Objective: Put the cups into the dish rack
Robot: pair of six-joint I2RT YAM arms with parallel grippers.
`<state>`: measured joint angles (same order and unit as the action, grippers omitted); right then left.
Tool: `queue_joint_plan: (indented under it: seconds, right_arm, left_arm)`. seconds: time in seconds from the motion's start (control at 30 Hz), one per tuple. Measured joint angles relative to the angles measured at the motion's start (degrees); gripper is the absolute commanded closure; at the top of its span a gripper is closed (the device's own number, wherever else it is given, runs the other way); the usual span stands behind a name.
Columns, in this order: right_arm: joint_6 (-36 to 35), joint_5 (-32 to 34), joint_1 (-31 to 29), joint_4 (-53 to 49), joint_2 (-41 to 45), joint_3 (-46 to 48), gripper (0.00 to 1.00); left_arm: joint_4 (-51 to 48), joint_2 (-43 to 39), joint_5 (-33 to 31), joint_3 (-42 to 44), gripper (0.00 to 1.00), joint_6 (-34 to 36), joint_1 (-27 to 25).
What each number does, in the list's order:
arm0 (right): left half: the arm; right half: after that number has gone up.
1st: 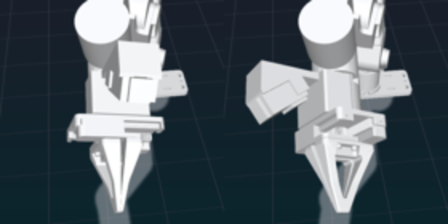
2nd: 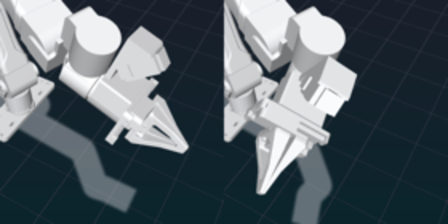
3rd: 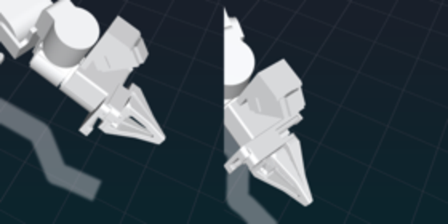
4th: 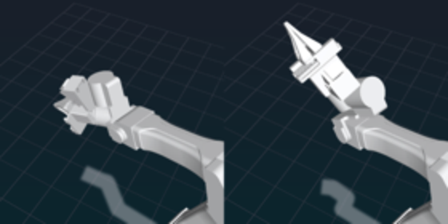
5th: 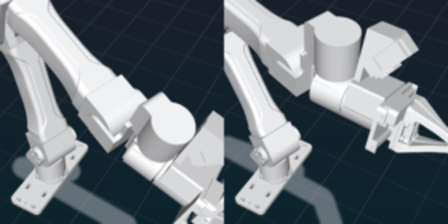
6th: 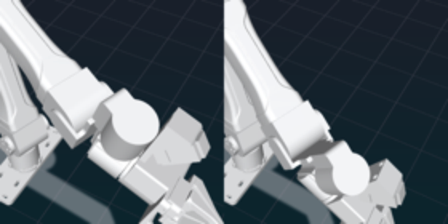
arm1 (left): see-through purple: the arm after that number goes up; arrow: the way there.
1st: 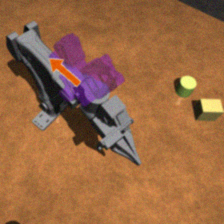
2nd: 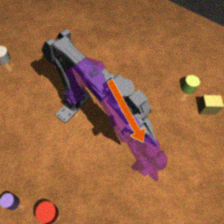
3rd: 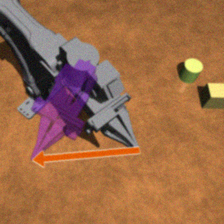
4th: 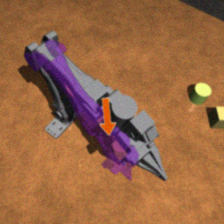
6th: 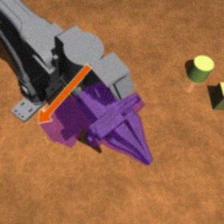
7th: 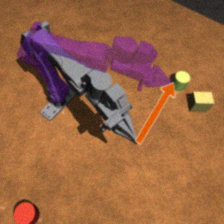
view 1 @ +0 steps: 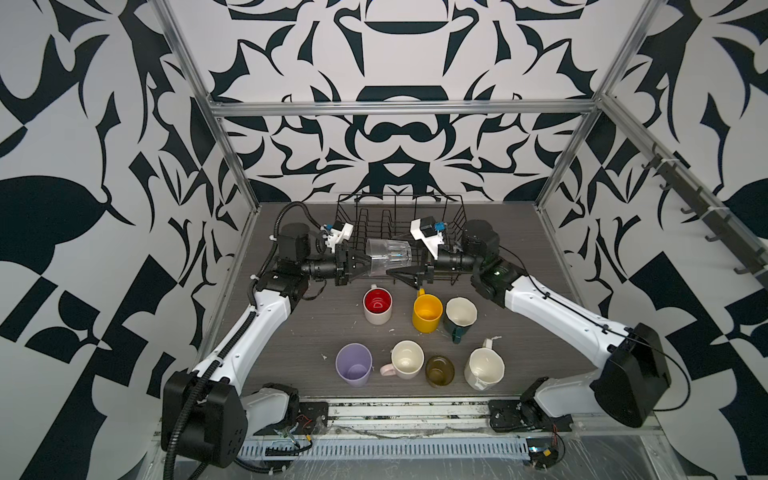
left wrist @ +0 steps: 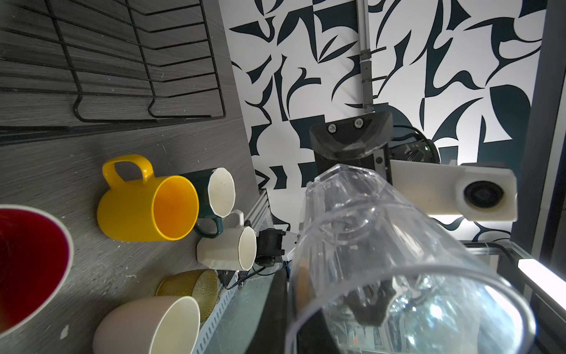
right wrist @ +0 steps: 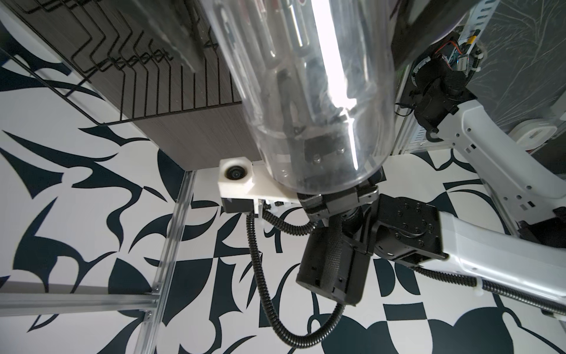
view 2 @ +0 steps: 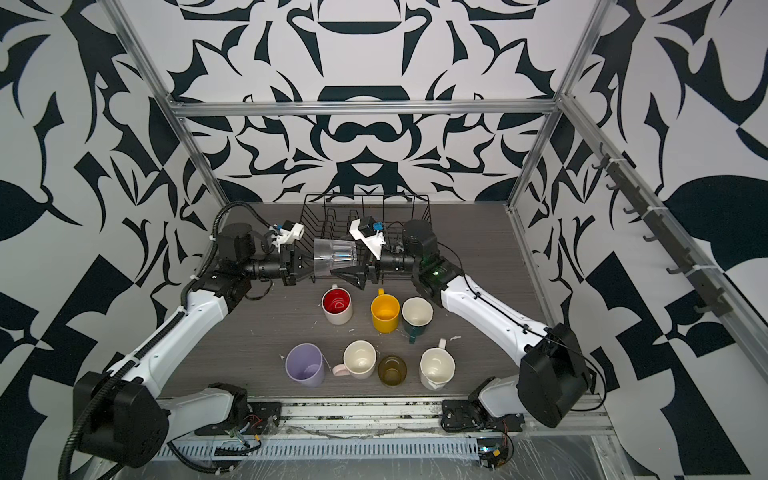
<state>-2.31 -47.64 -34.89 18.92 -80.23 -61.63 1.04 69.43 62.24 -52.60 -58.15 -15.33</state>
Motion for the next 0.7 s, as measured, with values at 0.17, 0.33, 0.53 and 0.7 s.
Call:
queue_joint_plan:
  seconds: [0.17, 0.33, 0.53, 0.7]
  right_arm:
    - [1.4, -1.6, 0.0, 0.8, -1.6, -0.1, 0.08]
    - [2.4, -2.6, -0.1, 1.3, -2.3, -0.5, 0.14]
    - [3.5, -4.5, -0.1, 1.6, -3.3, -1.4, 0.37]
    - [3.9, -4.7, -0.2, 1.0, -3.7, -2.0, 0.59]
  left_arm:
    - [0.0, 0.5, -0.1, 0.0, 1.0, -0.5, 0.0]
    - [0.3, 0.5, -0.1, 0.0, 1.0, -1.0, 0.0]
    - [0.9, 1.1, 0.7, 0.0, 1.0, -2.3, 0.4]
    - [1.2, 1.5, 0.8, 0.0, 1.0, -2.8, 0.6]
